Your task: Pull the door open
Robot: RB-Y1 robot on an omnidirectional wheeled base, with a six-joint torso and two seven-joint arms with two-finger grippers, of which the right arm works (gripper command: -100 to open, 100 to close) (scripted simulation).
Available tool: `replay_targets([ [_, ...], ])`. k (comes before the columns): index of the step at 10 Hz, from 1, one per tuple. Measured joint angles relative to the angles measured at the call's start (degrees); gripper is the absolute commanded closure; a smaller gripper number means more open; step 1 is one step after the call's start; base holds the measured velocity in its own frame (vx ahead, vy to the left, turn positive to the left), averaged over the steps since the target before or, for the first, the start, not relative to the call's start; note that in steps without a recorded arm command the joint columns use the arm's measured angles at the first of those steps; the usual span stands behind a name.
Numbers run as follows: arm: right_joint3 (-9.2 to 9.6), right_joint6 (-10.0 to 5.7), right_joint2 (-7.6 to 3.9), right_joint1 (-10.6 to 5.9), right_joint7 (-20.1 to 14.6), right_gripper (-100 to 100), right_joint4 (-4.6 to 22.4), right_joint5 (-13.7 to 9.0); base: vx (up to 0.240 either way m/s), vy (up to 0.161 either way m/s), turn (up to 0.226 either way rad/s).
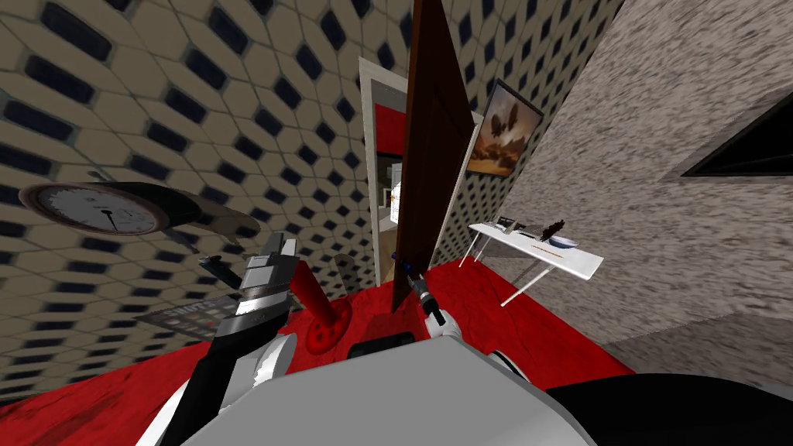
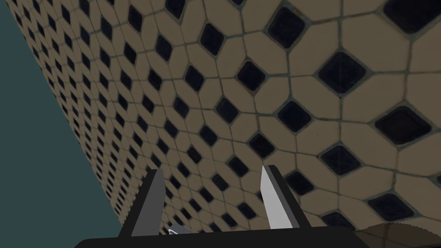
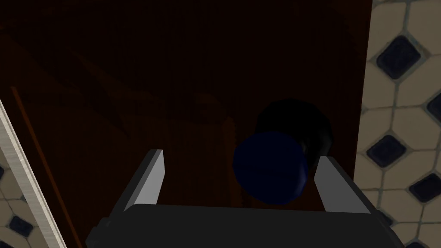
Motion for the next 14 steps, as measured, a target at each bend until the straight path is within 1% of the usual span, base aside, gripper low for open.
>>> replay_targets([
  [1, 0.73, -1.40, -0.74, -0.20, -0.2, -100, 0.5, 0.2, -0.091, -0.097, 0.242],
  [4, 2.47, -4.32, -2.37, -0.14, -0.4, -100, 0.8, 0.8, -0.071, -0.079, 0.136],
  [5, 2.99, -5.36, -2.85, -0.30, -0.5, -100, 1.2, 1.0, -0.088, -0.103, 0.251],
  [6, 3.81, -6.70, -3.66, -0.31, -0.7, -100, 1.5, 1.2, -0.096, -0.113, 0.247],
  [7, 4.52, -7.79, -4.33, -0.10, -0.8, -100, 1.2, 1.5, -0.090, -0.093, 0.135],
  [8, 5.05, -8.82, -4.81, -0.30, -0.9, -100, 1.7, 1.6, -0.096, -0.109, 0.209],
  [9, 5.76, -10.19, -5.45, -0.48, -1.0, -100, 2.3, 1.9, -0.081, -0.139, 0.217],
  [11, 7.00, -12.18, -6.60, -0.36, -1.2, -100, 2.3, 2.3, -0.085, -0.144, 0.174],
  [12, 7.62, -13.47, -7.13, -0.56, -1.3, -100, 2.9, 2.5, -0.080, -0.161, 0.175],
  [13, 8.26, -14.23, -7.74, -0.13, -1.4, -100, 2.3, 2.7, -0.032, -0.076, 0.032],
  [14, 8.33, -14.35, -7.82, -0.07, -1.4, -100, 2.1, 2.7, 0.025, 0.056, 0.208],
])
